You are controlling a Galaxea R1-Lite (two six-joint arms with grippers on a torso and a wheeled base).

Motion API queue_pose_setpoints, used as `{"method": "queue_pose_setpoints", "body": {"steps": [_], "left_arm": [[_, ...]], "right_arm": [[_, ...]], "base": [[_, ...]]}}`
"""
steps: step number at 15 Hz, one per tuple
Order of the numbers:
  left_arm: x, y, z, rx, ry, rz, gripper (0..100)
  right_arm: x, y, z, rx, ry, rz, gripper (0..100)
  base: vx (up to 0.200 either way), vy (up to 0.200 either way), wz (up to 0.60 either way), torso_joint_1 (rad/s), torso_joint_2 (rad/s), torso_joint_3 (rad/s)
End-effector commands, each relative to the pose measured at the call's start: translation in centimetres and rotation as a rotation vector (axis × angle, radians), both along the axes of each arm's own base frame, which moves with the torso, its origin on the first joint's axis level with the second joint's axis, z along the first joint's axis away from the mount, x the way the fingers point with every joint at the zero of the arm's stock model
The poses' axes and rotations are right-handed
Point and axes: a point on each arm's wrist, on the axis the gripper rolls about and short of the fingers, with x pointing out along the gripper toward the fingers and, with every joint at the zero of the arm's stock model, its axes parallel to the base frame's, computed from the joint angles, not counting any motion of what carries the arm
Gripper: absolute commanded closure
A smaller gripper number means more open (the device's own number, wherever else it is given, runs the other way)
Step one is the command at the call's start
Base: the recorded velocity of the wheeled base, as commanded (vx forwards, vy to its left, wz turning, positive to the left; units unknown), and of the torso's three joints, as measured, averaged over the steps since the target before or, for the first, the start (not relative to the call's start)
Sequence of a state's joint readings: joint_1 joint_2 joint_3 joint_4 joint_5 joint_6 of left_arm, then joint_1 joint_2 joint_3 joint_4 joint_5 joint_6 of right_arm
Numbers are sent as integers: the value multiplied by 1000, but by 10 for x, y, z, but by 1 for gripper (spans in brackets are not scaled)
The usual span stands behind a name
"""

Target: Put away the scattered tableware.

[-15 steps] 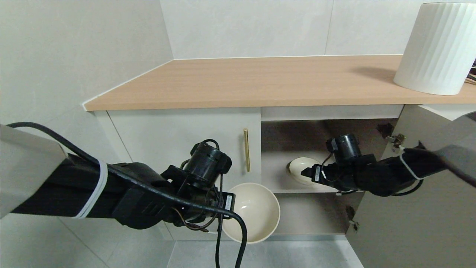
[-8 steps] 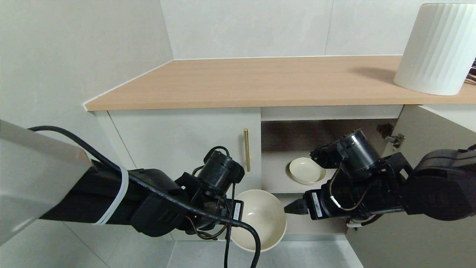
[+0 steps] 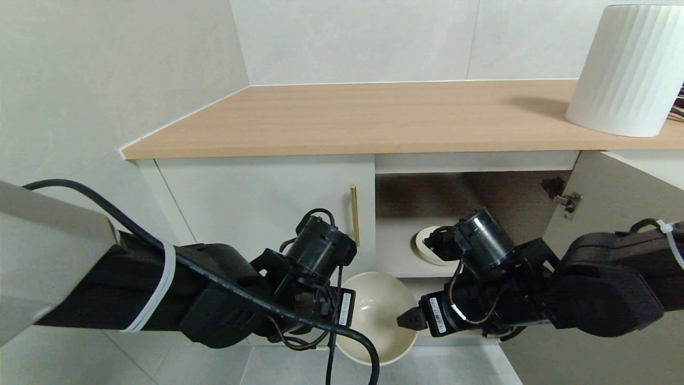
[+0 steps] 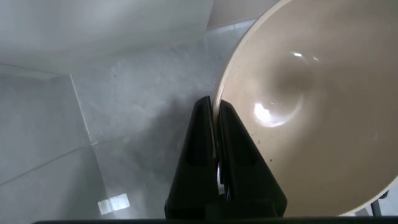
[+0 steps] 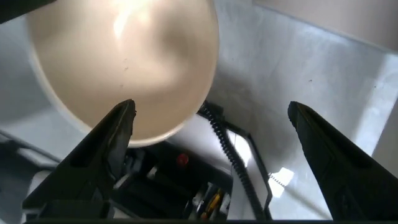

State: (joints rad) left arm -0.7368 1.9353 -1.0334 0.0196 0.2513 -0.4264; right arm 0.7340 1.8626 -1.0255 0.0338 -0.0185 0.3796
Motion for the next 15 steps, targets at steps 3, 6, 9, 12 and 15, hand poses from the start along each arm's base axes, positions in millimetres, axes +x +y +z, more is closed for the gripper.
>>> {"method": "queue_pose_setpoints", "body": {"steps": [3,6,9,12,15], "left_arm": [[-3,-2,2,-4,-4,-10,100],[-5,-4,1,-2,-2,-18,100],[-5,-4,1,-1,-1,-19,100],[-5,-4,0,0,0,-19,100],[-5,-5,0,0,0,-19,100]], "right_arm": [[4,7,-12,-9,11,-4,0],[6,8,-13,-4,15,-12,100],[6,8,-14,-8,18,-13,100],[6,8,-15,-9,19,-13,100],[6,8,-16,-13,22,-12,100]], "base": [[0,0,0,0,0,0],[0,0,0,0,0,0],[0,0,0,0,0,0],[0,0,0,0,0,0],[0,0,0,0,0,0]]}}
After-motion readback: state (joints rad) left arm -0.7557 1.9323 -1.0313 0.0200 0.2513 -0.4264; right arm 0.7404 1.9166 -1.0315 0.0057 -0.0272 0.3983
